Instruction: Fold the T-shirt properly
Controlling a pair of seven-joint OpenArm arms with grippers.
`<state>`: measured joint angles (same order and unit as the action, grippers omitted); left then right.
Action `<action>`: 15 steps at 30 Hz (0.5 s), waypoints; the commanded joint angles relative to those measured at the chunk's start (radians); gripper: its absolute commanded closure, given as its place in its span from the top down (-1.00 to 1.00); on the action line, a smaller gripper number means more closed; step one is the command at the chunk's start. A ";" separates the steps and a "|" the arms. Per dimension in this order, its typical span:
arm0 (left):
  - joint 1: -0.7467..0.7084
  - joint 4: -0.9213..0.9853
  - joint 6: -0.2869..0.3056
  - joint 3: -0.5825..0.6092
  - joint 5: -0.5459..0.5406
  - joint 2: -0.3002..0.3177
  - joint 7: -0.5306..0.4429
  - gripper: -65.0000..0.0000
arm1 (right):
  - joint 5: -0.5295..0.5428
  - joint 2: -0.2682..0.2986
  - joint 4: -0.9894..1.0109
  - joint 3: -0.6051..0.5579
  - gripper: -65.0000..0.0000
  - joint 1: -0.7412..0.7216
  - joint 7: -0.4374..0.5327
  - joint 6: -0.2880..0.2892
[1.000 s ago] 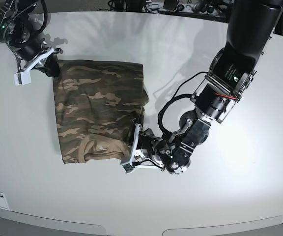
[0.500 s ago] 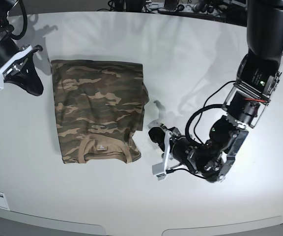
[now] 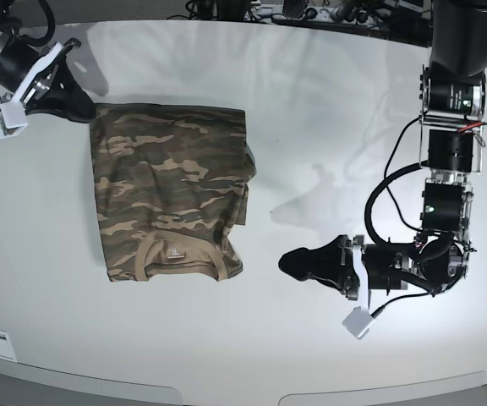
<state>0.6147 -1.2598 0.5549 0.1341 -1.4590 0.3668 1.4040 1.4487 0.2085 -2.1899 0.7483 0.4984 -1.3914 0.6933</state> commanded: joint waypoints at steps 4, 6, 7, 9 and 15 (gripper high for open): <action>-0.076 -0.211 0.002 -0.058 -0.025 0.069 -0.008 -1.00 | 0.035 0.014 -0.108 0.014 -1.00 0.066 -0.005 0.005; -0.140 -0.329 0.002 -0.060 -0.025 0.105 -0.008 -1.00 | 0.035 0.014 -0.149 0.029 -1.00 0.106 -0.005 0.005; -0.177 -0.391 0.002 -0.060 -0.025 0.124 -0.008 -1.00 | 0.035 0.013 -0.166 0.041 -1.00 0.126 -0.005 0.005; -0.257 -0.515 0.002 -0.060 -0.025 0.163 -0.008 -1.00 | 0.035 0.013 -0.166 0.069 -1.00 0.166 -0.005 0.005; -0.539 -0.831 0.014 -0.080 -0.025 0.311 -0.008 -1.00 | 0.035 0.013 -0.166 0.166 -1.00 0.310 -0.005 0.005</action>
<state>0.0605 -2.0789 0.5617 0.0639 -1.4586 0.6682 1.4090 1.4570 0.2104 -2.3444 0.9054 0.8032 -1.4158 0.6964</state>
